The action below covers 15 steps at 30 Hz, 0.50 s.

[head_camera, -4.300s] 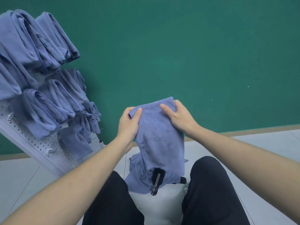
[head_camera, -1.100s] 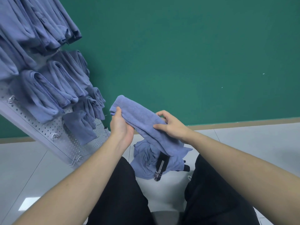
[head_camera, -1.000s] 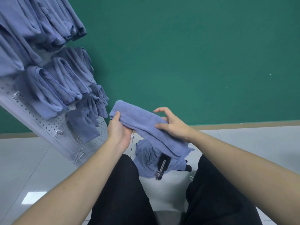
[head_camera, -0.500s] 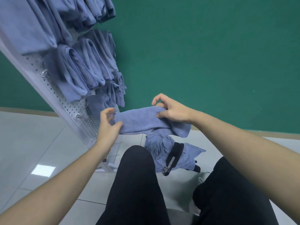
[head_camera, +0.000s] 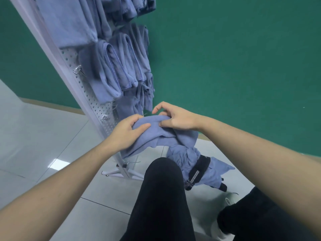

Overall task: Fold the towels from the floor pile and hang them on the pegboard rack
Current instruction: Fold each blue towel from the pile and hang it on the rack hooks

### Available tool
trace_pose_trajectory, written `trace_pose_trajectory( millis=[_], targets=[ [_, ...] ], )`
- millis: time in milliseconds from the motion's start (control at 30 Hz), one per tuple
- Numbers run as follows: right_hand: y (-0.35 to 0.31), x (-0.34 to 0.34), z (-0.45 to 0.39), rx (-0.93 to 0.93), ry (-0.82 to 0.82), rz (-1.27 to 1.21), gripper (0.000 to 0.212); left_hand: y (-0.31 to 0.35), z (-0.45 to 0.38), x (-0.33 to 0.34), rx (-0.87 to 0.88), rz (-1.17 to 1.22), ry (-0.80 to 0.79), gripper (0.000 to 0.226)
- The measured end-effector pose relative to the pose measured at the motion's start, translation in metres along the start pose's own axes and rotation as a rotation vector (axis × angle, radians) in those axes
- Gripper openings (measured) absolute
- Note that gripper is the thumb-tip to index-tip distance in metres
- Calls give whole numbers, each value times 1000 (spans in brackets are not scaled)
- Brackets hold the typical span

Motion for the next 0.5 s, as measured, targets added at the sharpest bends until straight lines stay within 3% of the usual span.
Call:
trace_pose_trajectory(
  millis=[67,167,367,500],
  targets=[
    [-4,1,-10,14,6,109,26,-4,5,-12,32,38,99,18],
    [-12,3,-27,11,-8,103,13,-16,7,-27,62,58,193,7],
    [-29,11,-70,-6,32,16,11,-49,0,-48,-172,236,311,8],
    [-36,19,-99,-20,78,18,20,-61,-5,-53,-262,343,278,27]
  ],
)
Point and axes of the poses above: each hand's wrist, its own z-axis away from the middle knuckle, its own x-axis out of the palm, y = z × x, the point moved 6 cm from there along -z, towards the middle knuckle
